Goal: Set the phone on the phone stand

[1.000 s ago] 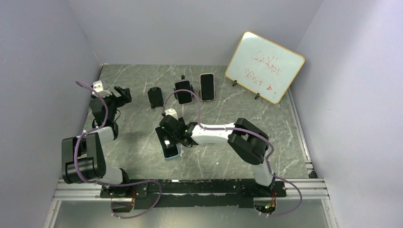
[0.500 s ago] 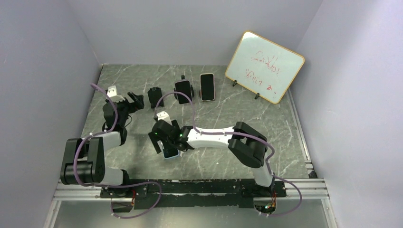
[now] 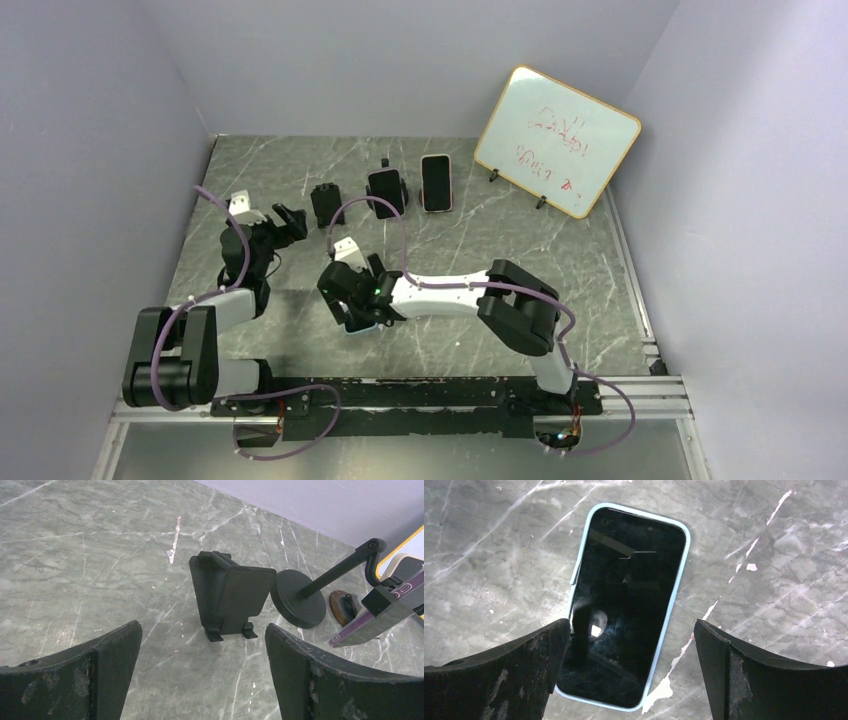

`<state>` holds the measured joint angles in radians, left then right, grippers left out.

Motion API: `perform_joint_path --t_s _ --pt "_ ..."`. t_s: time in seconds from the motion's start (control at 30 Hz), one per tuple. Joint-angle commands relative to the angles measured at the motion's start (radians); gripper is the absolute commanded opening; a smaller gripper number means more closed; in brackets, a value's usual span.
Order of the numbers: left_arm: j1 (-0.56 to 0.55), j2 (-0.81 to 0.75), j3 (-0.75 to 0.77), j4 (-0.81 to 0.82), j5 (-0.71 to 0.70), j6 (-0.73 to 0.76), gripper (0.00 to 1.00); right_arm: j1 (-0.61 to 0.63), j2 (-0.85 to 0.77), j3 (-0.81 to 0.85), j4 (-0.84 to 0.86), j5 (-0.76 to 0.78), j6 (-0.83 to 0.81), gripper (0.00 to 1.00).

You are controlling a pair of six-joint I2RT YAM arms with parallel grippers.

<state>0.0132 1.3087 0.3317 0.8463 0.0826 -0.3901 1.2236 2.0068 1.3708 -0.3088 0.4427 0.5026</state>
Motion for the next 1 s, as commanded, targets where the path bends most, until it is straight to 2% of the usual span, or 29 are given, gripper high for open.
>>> perform_joint_path --t_s 0.0,0.37,0.97 --pt "-0.007 0.009 -0.002 0.01 0.003 -0.013 0.97 0.005 -0.022 0.0 -0.017 0.038 0.02 1.0" --pt "-0.008 0.046 0.001 0.027 0.022 -0.018 0.97 0.005 0.001 0.037 -0.012 -0.067 -0.016 1.0" --pt "-0.008 0.064 0.001 0.035 0.06 -0.035 0.97 0.006 0.102 0.119 -0.119 -0.044 0.021 1.0"
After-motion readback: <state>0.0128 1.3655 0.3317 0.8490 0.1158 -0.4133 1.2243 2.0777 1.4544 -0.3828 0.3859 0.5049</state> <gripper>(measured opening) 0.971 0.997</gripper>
